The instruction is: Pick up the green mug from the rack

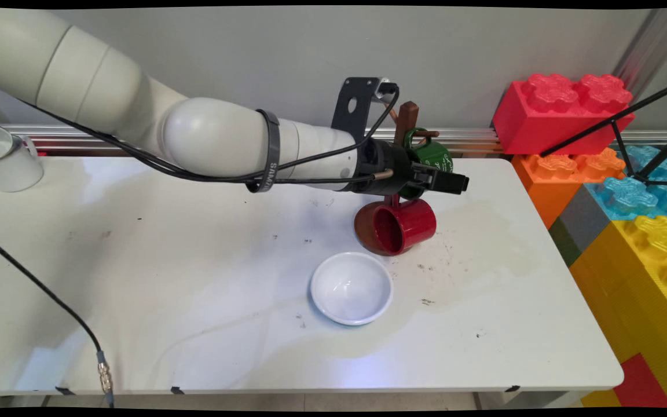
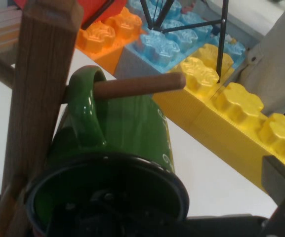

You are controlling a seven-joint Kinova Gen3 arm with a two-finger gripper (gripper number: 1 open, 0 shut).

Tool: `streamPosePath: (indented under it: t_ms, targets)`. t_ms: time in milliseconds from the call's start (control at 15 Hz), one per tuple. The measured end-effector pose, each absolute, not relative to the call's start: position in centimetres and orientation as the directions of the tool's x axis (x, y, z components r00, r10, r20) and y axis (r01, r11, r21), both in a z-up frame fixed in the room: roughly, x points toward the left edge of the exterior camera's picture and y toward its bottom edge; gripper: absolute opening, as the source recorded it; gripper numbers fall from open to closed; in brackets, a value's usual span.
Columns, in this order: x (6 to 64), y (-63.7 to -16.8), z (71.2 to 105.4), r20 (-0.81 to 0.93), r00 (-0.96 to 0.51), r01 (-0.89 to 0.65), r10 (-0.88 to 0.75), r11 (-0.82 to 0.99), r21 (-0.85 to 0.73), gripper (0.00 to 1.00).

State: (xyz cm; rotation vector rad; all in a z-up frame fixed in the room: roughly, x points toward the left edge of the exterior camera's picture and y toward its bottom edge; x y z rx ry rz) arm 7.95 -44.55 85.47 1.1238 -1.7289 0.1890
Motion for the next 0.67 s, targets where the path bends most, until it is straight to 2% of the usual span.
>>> streamPosePath:
  t_ms: [200,267,667]
  targets:
    - [7.86,-44.64,85.30,0.803,-0.031,-0.750,-0.595,0.544,0.375,1.00]
    - [7.87,-44.67,85.27,0.802,-0.026,-0.751,-0.597,0.541,0.378,0.00]
    - [8.31,-44.66,85.06,0.797,-0.011,-0.756,-0.604,0.527,0.389,0.00]
